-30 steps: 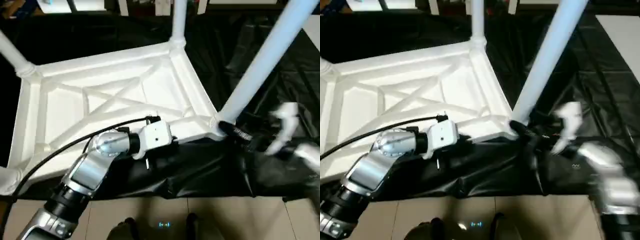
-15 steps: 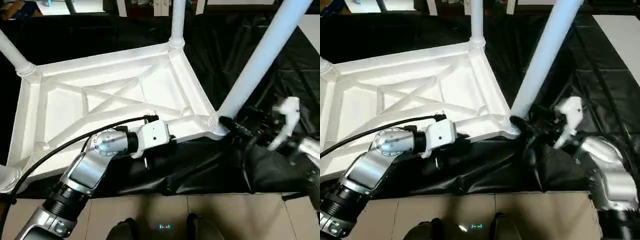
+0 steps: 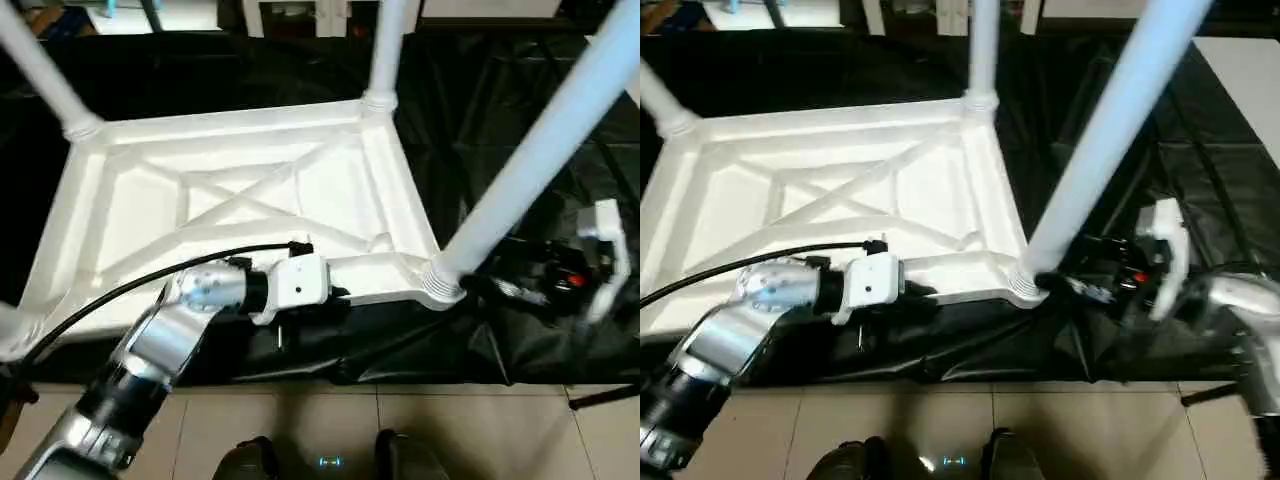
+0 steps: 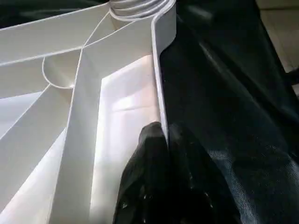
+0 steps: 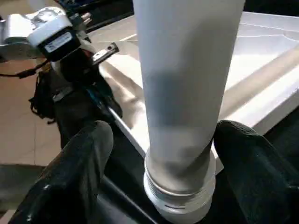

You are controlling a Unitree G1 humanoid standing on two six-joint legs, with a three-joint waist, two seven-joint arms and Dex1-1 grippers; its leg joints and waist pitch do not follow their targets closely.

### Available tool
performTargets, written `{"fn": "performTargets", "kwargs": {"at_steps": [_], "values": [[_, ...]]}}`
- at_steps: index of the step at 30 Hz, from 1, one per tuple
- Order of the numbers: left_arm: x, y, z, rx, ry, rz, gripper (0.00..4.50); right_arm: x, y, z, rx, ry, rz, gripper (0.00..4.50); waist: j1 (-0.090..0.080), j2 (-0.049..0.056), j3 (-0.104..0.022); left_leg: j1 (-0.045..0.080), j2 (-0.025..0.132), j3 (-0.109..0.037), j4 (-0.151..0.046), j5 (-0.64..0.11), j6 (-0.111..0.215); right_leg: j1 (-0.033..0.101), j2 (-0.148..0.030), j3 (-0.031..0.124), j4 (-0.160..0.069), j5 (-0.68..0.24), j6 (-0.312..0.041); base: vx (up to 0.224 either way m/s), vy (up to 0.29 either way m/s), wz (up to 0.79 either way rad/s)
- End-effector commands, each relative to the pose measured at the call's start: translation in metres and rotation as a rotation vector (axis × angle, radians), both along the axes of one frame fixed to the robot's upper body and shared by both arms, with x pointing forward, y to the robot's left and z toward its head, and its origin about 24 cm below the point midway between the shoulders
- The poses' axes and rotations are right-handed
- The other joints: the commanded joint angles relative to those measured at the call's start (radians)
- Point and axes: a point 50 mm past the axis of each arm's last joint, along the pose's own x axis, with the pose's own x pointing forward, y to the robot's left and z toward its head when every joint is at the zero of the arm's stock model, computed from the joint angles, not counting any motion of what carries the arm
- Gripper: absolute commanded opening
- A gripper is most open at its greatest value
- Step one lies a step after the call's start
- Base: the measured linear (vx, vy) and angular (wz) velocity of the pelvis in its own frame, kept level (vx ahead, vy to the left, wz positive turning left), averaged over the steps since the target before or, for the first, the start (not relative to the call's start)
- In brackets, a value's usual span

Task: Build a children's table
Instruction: Insert table leg to table base

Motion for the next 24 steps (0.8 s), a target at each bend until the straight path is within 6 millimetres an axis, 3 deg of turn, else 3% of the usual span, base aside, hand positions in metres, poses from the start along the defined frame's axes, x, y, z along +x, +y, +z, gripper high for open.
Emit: {"fn": "performTargets", "kwargs": {"at_steps": [1, 4, 5, 7, 12, 18, 19, 24], "values": [[-0.002, 0.000, -0.013, 0.039, 0.058, -0.064, 0.00, -0.002, -0.005, 0.004, -0.074, -0.035, 0.028, 3.76, -0.002, -0.034, -0.059, 0.009, 0.023, 0.000, -0.046, -0.025, 0.210, 0.054, -0.023, 0.015, -0.060, -0.047, -0.299, 0.000, 0.000, 0.00], [-0.001, -0.001, -0.010, 0.039, 0.055, -0.091, 0.00, 0.003, -0.006, 0.004, -0.110, -0.067, 0.022, 3.76, 0.002, -0.034, -0.062, 0.011, 0.021, 0.002, -0.044, -0.026, 0.199, 0.053, -0.022, 0.017, -0.058, -0.033, -0.300, 0.000, 0.000, 0.00], [-0.001, -0.003, -0.009, 0.034, 0.057, -0.103, 0.00, 0.006, -0.005, 0.004, -0.115, -0.074, 0.024, 3.76, 0.004, -0.026, -0.064, 0.012, 0.022, 0.001, -0.044, -0.015, 0.200, 0.053, -0.022, 0.017, -0.055, -0.013, -0.308, 0.000, 0.000, 0.00], [-0.002, -0.006, -0.008, 0.028, 0.058, -0.123, 0.00, 0.011, -0.002, 0.004, -0.127, -0.092, 0.040, 3.76, 0.002, -0.034, -0.065, 0.009, 0.019, 0.002, -0.042, -0.002, 0.204, 0.056, -0.019, 0.016, -0.051, 0.020, -0.318, 0.000, 0.000, 0.00], [-0.003, -0.009, -0.009, 0.026, 0.060, -0.149, 0.00, 0.018, 0.002, 0.001, -0.162, -0.093, 0.092, 3.76, 0.009, -0.035, -0.064, 0.010, 0.023, 0.004, -0.039, 0.017, 0.229, 0.055, -0.019, 0.016, -0.045, 0.071, -0.335, 0.000, 0.000, 0.00], [-0.006, -0.010, -0.011, 0.025, 0.066, -0.161, 0.00, 0.024, 0.006, -0.004, -0.186, -0.062, 0.167, 3.76, 0.008, -0.039, -0.062, 0.008, 0.025, 0.003, -0.040, 0.000, 0.226, 0.055, -0.021, 0.015, -0.047, 0.017, -0.336, 0.000, 0.000, 0.00], [-0.006, -0.010, -0.011, 0.025, 0.066, -0.160, 0.00, 0.025, 0.006, -0.005, -0.185, -0.057, 0.169, 3.76, 0.007, -0.044, -0.062, 0.007, 0.025, 0.004, -0.040, 0.002, 0.227, 0.055, -0.020, 0.016, -0.048, 0.018, -0.333, 0.000, 0.000, 0.00], [-0.006, -0.010, -0.012, 0.024, 0.066, -0.156, 0.00, 0.030, 0.007, -0.004, -0.180, -0.063, 0.179, 3.76, 0.008, -0.041, -0.062, 0.007, 0.024, 0.005, -0.038, 0.013, 0.236, 0.053, -0.020, 0.015, -0.046, 0.020, -0.338, 0.000, 0.000, 0.00]]}}
